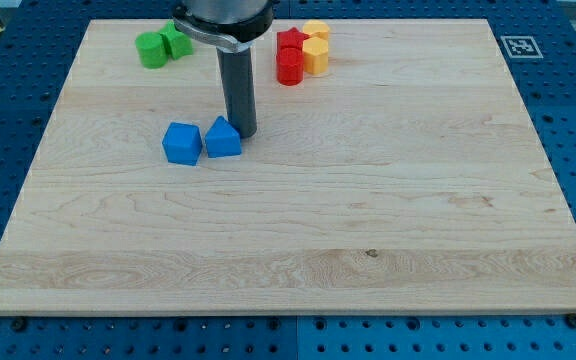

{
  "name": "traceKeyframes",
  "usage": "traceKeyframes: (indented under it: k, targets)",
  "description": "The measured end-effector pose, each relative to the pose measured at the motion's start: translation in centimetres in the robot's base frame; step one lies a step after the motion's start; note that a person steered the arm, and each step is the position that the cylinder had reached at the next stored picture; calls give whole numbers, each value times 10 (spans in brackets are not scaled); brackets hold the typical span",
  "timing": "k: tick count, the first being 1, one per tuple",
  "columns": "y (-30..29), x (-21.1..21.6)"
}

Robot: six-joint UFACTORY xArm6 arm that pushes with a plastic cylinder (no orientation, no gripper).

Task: Push the red star and red circle towards center

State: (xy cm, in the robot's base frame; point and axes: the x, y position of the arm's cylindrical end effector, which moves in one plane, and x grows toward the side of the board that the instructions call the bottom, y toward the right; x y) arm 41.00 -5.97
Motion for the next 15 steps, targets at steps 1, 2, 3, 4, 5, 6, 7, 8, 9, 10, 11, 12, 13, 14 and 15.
traceKeyframes:
  k: [1, 2, 3, 4, 5, 6, 7, 8, 9, 10, 11, 12, 13, 14, 15]
  targets:
    - [0, 0]
    - [1, -16]
    - [5, -33]
    - [5, -43]
    - [5, -71]
    - [5, -125]
    - [5, -150]
    - [5, -163]
    - [5, -165]
    - [5, -165]
    - [5, -165]
    - [5, -166]
    - [5, -167]
    - [5, -169]
    - [5, -170]
